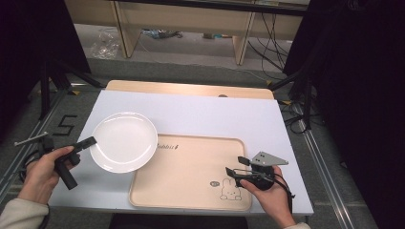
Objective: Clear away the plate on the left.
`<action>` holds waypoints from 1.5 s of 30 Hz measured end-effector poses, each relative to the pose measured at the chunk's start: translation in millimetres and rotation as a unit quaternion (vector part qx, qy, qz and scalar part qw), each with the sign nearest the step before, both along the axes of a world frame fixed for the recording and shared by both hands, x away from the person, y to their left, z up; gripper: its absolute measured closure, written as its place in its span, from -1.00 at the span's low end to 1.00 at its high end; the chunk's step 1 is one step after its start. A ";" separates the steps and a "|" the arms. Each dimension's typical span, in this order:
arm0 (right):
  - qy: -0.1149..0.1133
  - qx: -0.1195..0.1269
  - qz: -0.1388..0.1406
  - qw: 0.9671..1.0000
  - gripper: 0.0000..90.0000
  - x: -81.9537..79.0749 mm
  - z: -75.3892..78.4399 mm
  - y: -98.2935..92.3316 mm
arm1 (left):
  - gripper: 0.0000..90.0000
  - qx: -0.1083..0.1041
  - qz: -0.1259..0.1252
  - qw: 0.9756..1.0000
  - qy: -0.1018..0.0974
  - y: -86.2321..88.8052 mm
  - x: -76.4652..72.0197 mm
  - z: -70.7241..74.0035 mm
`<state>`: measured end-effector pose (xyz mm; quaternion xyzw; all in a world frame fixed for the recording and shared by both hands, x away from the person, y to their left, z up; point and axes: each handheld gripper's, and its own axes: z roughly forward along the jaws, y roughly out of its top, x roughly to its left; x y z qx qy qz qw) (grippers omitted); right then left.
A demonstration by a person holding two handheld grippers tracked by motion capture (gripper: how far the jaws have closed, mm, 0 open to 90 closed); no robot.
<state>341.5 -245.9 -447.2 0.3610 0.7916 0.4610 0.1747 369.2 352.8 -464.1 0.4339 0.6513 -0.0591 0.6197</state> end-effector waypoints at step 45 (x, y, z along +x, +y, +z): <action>-0.002 -0.005 -0.002 1.000 -0.22 -0.7 1.8 -1.7 | 0.93 0.009 -0.033 0.999 0.008 -26.3 3.5 1.1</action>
